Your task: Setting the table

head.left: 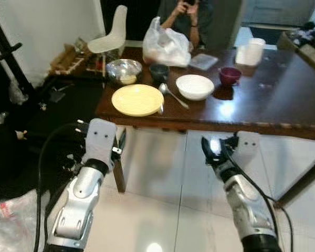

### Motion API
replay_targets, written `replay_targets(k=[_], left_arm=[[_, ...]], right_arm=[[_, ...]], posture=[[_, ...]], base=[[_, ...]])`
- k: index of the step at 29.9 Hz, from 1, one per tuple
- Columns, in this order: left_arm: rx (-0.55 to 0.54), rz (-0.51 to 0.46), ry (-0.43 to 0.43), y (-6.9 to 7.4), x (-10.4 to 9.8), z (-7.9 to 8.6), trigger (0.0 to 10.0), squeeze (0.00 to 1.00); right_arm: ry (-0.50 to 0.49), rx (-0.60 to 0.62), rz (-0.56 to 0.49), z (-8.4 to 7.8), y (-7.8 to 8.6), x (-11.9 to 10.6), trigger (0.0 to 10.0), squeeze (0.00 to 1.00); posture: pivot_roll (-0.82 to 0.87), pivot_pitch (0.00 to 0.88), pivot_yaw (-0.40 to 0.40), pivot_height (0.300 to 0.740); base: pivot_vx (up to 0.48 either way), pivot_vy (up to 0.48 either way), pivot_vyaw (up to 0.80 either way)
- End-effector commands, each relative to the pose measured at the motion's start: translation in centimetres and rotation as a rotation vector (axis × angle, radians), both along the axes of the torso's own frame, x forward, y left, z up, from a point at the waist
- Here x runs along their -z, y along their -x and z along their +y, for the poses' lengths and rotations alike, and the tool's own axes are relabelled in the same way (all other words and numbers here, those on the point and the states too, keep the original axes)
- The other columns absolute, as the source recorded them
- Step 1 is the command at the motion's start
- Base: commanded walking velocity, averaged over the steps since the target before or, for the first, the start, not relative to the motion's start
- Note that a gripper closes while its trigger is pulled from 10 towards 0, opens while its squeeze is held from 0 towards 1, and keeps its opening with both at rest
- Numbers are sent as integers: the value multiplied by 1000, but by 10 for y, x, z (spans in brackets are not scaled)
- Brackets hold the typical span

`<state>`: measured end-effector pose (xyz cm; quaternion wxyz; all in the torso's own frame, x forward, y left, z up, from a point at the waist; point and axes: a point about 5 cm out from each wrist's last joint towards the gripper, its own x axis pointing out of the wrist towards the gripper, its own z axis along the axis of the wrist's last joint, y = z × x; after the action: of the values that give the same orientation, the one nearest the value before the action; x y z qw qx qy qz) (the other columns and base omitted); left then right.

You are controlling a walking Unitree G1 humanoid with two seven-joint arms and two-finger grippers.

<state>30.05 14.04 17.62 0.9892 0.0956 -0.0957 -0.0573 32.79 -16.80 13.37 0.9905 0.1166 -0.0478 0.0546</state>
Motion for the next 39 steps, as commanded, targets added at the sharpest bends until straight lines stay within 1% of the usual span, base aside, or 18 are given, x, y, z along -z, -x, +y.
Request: replay_targets(k=[1, 6, 10, 13, 18, 25, 26, 30, 31, 33, 34, 35, 36, 37, 38, 39], left_arm=[[-6, 28, -2, 1, 7, 3, 10000, 0], [7, 27, -1, 1, 7, 0, 10000, 0], [23, 27, 0, 0, 7, -4, 10000, 0], [28, 26, 1, 0, 7, -5, 10000, 0], [41, 24, 0, 0, 7, -7, 10000, 0], [63, 22, -8, 0, 8, -11, 10000, 0], [65, 22, -8, 0, 8, -12, 10000, 0], [82, 29, -15, 0, 9, -14, 10000, 0], [86, 30, -18, 0, 9, -15, 10000, 0], [105, 28, -31, 1, 8, -16, 10000, 0], [105, 28, -31, 1, 8, -16, 10000, 0], [148, 3, -44, 2, 3, -19, 10000, 0], [159, -3, -46, 2, 2, -20, 10000, 0], [188, -18, -56, 3, -1, -22, 10000, 0], [188, -18, -56, 3, -1, -22, 10000, 0], [257, -52, -85, 4, -11, -27, 10000, 0]], right_arm=[[-10, -5, 18, 4, 2, 5, 10000, 0], [-4, -3, 10, 3, 1, 3, 10000, 0], [48, -10, 0, 3, 0, 0, 10000, 0], [59, -18, -3, 4, 0, -1, 10000, 0], [104, -51, -11, 7, 0, -2, 10000, 0], [122, -73, -4, 6, 0, -1, 10000, 0], [124, -52, -2, 3, 0, -2, 10000, 0], [67, 90, -6, -21, -2, -6, 10000, 0], [67, 109, -11, -25, -3, -7, 10000, 0], [79, 182, -43, -39, -2, -15, 10000, 0], [79, 182, -43, -39, -2, -15, 10000, 0], [121, 262, -81, -55, -1, -25, 10000, 0], [132, 277, -89, -58, -1, -27, 10000, 0], [135, 317, -95, -66, 0, -30, 10000, 0], [135, 317, -95, -66, 0, -30, 10000, 0], [150, 398, -79, -84, 2, -32, 10000, 0]], posture=[[37, 0, 97, 740], [31, 0, 98, 740], [26, 0, 97, 740], [25, 0, 97, 740], [22, 0, 96, 740], [16, 0, 96, 740], [15, 0, 95, 740], [13, 0, 97, 740], [13, 0, 97, 740], [13, 0, 98, 740], [13, 0, 98, 740], [11, 0, 98, 740], [11, 0, 98, 740], [9, 0, 98, 740], [9, 0, 98, 740], [9, 0, 98, 740]], base=[[480, 0, 0], [480, 0, 0], [480, 0, 0], [480, 0, 0], [480, 0, 0], [480, 0, 0], [480, 0, 0], [435, 0, 0], [356, 0, 0], [0, 0, 0], [0, 0, 0], [0, 0, 0], [0, 0, 0], [0, 0, 0], [0, 0, 0], [0, 0, 0]])
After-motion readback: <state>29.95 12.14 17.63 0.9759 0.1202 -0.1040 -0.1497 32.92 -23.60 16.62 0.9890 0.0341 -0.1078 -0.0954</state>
